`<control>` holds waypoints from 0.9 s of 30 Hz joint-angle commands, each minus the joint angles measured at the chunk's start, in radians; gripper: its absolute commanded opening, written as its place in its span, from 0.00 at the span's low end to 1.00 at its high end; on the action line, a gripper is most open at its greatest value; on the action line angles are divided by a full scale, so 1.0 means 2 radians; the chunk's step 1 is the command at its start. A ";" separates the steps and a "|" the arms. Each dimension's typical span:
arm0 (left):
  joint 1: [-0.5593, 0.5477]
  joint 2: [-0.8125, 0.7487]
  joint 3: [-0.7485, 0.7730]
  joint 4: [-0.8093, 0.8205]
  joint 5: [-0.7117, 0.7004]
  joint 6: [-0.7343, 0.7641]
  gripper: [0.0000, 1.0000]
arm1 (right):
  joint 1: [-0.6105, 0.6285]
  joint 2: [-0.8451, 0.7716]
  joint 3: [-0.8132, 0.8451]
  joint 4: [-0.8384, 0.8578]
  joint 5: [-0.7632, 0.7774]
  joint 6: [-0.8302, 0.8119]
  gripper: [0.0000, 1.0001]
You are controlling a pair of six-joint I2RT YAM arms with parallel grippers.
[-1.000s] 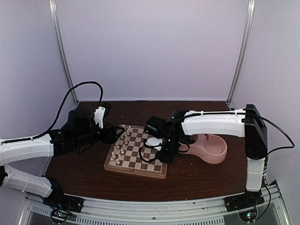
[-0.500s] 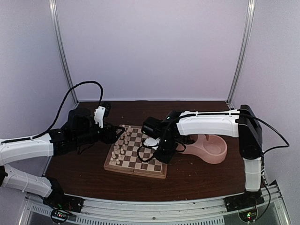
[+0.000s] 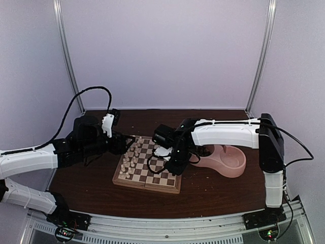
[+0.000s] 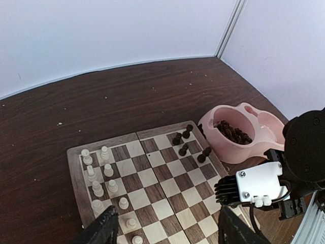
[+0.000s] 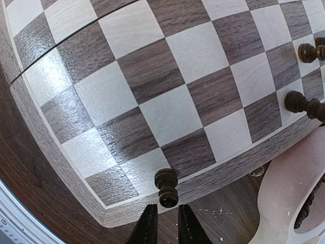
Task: Set up the chess pieces on the board
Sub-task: Place the chess pile on the chessboard.
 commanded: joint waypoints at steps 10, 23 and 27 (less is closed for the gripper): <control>0.000 0.001 0.019 0.002 0.011 0.003 0.69 | 0.004 -0.050 -0.033 0.065 -0.003 -0.003 0.37; -0.029 0.085 0.057 -0.009 0.067 0.014 0.64 | -0.066 -0.269 -0.319 0.413 0.113 0.061 0.40; -0.093 0.133 0.106 -0.049 0.016 0.053 0.62 | -0.118 -0.262 -0.353 0.450 0.105 0.111 0.38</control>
